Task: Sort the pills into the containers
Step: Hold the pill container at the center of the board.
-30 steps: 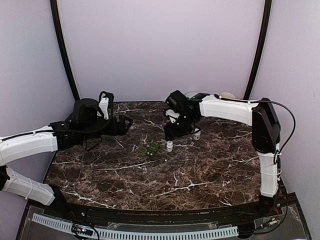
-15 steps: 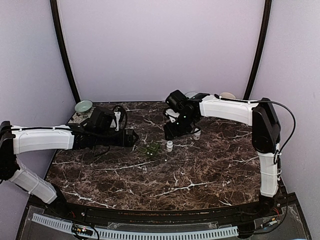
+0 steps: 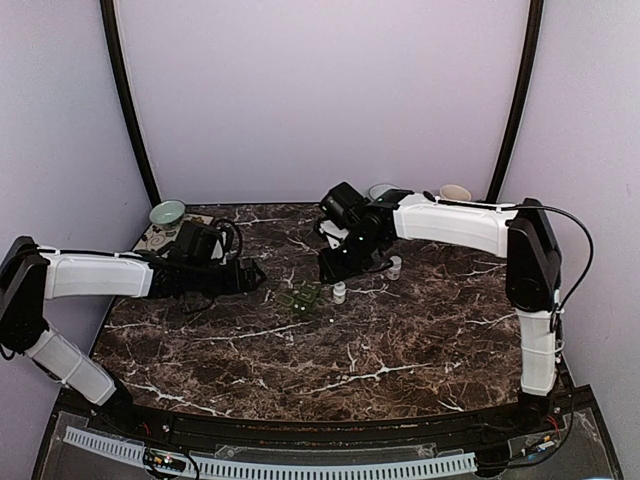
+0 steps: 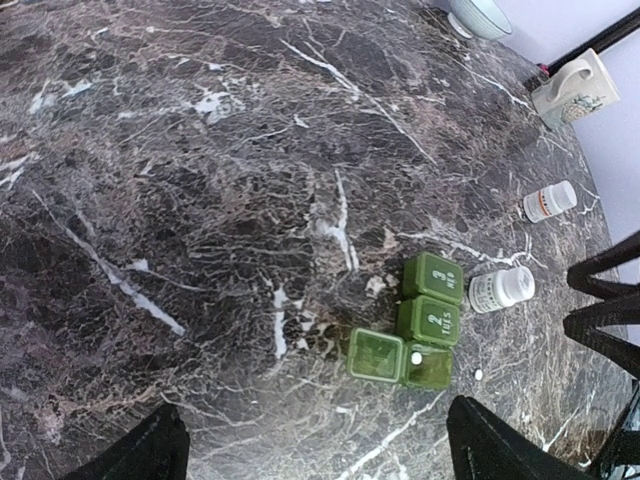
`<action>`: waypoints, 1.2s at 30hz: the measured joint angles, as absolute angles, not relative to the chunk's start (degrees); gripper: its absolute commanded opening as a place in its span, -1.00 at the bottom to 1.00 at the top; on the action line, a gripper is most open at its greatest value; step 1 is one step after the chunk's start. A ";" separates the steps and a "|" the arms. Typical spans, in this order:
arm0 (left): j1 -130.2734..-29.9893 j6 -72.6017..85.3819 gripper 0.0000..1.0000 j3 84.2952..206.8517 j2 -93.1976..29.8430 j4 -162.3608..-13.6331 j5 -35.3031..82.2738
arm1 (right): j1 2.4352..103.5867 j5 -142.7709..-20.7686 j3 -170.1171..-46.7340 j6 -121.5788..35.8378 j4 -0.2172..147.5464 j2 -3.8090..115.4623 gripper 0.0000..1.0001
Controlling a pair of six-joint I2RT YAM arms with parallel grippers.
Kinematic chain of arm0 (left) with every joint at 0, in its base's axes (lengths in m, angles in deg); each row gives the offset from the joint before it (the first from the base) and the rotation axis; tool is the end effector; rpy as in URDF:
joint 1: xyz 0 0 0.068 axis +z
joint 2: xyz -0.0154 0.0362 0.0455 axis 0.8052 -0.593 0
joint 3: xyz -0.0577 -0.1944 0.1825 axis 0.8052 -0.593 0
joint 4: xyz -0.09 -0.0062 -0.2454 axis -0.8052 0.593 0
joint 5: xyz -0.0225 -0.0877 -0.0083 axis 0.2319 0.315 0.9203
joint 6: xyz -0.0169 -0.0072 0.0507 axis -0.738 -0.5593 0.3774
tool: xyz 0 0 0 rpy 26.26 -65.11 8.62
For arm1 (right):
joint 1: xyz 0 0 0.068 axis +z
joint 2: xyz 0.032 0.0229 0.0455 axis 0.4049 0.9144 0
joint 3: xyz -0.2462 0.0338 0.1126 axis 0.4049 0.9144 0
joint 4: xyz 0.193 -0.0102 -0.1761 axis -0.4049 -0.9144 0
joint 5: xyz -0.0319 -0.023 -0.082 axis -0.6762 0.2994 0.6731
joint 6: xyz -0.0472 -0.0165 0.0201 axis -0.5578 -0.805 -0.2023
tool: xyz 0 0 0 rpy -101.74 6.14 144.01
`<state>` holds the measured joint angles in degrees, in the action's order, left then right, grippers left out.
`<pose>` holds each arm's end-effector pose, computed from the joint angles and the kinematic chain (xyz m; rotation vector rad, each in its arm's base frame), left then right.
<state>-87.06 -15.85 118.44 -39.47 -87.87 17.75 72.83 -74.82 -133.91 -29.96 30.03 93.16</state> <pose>0.2553 -0.1705 0.2067 0.0179 2.2920 -0.6862 0.2950 0.3393 0.2339 -0.6875 2.6211 0.4014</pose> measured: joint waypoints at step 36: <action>-81.51 -25.21 -0.10 117.78 -51.75 -95.52 29.11 | 73.75 -80.02 -146.50 -29.24 30.73 107.56 -0.85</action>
<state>-81.51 -25.21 117.78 -51.75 -95.52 29.11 73.75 -80.02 -146.50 -29.24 30.73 107.56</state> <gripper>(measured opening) 0.471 0.079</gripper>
